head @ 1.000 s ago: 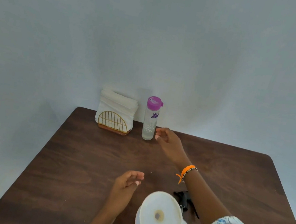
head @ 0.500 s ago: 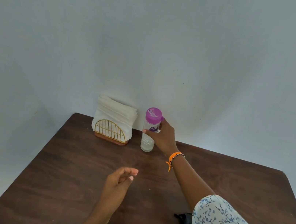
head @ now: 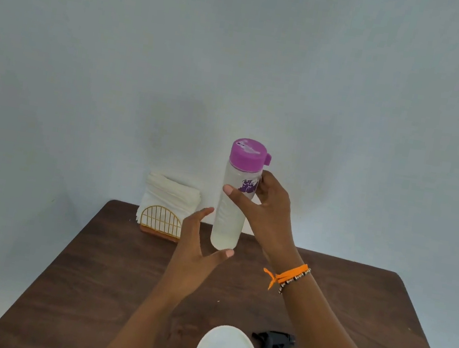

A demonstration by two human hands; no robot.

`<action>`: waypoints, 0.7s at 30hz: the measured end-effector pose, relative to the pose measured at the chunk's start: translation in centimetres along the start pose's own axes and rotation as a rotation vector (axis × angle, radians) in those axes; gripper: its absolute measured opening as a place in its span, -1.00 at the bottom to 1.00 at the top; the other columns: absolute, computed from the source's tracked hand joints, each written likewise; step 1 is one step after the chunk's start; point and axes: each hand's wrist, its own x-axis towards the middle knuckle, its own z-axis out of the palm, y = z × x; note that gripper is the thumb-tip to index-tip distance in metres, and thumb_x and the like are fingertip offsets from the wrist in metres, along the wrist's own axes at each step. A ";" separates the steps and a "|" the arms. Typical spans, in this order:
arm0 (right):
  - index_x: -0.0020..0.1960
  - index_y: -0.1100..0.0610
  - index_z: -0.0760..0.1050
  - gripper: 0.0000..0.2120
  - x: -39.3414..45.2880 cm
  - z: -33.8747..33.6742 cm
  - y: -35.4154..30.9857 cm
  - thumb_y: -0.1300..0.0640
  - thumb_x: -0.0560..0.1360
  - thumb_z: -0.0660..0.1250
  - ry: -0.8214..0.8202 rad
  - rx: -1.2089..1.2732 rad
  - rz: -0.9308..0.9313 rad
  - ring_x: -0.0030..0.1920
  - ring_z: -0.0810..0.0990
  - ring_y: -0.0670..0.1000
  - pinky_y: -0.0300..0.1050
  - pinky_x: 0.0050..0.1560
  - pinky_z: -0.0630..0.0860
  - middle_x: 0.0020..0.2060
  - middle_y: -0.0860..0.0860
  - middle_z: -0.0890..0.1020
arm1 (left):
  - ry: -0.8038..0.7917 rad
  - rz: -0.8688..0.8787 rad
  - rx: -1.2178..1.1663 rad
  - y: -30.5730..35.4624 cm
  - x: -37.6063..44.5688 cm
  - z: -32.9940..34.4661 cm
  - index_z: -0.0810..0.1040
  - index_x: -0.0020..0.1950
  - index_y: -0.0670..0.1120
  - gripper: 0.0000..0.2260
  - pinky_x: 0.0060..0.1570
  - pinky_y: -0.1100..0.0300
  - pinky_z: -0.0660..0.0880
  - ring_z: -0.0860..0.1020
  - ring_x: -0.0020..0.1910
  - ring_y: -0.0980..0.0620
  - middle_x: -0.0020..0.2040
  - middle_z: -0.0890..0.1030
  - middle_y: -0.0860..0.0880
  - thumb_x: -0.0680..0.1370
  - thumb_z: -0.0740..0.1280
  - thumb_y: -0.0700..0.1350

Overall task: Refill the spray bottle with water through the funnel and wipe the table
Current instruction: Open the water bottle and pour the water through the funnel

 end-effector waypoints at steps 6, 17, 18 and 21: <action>0.05 0.12 0.55 -0.73 -1.8 -2.2 -6.9 0.07 0.39 0.46 0.071 0.068 -0.116 -0.06 0.64 -0.03 -0.09 0.00 0.59 -0.08 -0.03 0.68 | -0.025 0.151 -0.051 5.8 -1.2 -0.2 0.27 0.28 0.20 -0.43 -0.18 0.55 0.40 0.45 0.09 0.33 0.14 0.46 0.27 0.37 0.48 0.03; 0.19 0.03 0.19 -0.31 -4.3 -3.7 -15.0 -0.07 0.25 0.53 0.384 -0.029 -0.261 -0.06 0.51 -0.15 -0.36 -0.17 0.52 0.07 -0.05 0.39 | 0.125 0.322 0.011 9.6 -5.5 1.1 0.43 0.11 0.09 -0.58 -0.20 0.54 0.45 0.53 -0.08 0.23 -0.05 0.51 0.25 0.33 0.49 0.04; 0.13 0.04 0.20 -0.34 -4.2 -3.6 -15.5 -0.06 0.24 0.54 0.440 -0.068 -0.290 -0.09 0.50 -0.14 -0.40 -0.21 0.50 0.03 -0.03 0.38 | 0.148 0.329 0.022 9.7 -5.7 1.2 0.44 0.12 0.08 -0.57 -0.19 0.53 0.47 0.53 -0.09 0.22 -0.06 0.51 0.26 0.32 0.50 0.05; -0.01 0.07 0.25 -0.39 -3.8 -3.3 -16.7 -0.11 0.20 0.56 0.601 -0.234 -0.353 -0.12 0.45 -0.05 -0.32 -0.23 0.46 -0.06 -0.01 0.38 | 0.219 0.336 0.050 10.2 -6.3 1.6 0.48 0.14 0.03 -0.50 -0.09 0.34 0.53 0.55 -0.08 0.09 0.01 0.56 0.14 0.27 0.53 0.10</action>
